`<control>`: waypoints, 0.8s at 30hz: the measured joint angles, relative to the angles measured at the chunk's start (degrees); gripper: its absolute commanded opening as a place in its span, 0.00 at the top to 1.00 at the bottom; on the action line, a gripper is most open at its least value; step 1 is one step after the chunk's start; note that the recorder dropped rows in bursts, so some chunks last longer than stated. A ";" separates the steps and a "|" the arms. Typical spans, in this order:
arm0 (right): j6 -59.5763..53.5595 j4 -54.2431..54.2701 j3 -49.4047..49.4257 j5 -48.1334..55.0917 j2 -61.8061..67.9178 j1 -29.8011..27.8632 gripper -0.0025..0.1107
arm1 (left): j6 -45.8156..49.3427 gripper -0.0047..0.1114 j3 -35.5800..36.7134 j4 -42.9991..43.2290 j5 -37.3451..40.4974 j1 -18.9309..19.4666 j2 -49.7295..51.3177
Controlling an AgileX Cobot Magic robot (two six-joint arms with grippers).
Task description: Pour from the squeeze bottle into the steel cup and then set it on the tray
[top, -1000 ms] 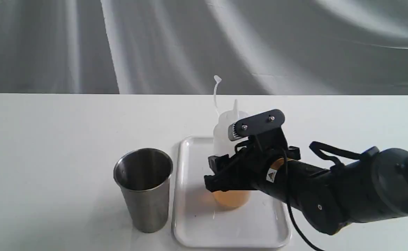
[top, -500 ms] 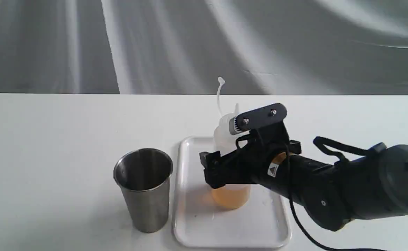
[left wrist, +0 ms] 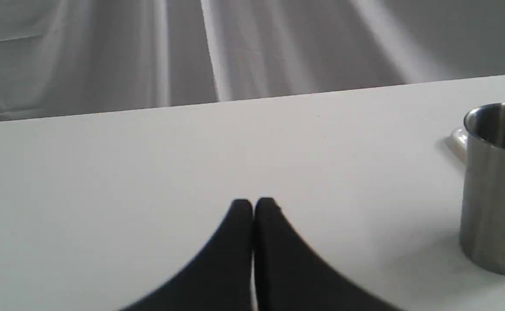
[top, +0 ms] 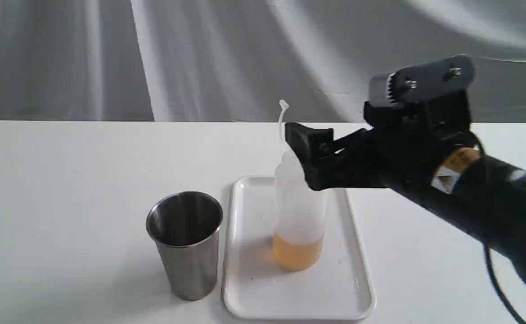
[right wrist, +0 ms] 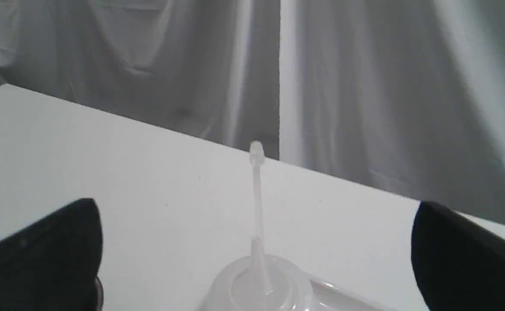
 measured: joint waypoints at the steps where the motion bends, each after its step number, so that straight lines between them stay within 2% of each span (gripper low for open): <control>1: 0.00 -0.21 1.08 0.00 -2.49 0.00 0.14 | 0.00 0.96 0.00 0.00 0.00 0.00 0.00; 10: 0.14 -5.04 13.97 0.00 -25.51 0.00 0.14 | 0.00 0.96 0.00 0.00 0.00 0.00 0.00; 13: 0.23 -5.50 17.26 0.00 -31.94 0.00 0.22 | 0.00 0.96 0.00 0.00 0.00 0.00 0.00; 16: 1.16 -5.69 19.83 0.11 -36.70 0.00 0.46 | 0.00 0.96 0.00 0.00 0.00 0.00 0.00; 21: 5.35 -5.84 21.27 0.94 -40.32 0.00 0.97 | 0.00 0.96 0.00 0.00 0.00 0.00 0.00; 24: 8.65 -5.84 21.27 1.04 -40.55 0.00 0.98 | 0.00 0.96 0.00 0.00 0.00 0.00 0.00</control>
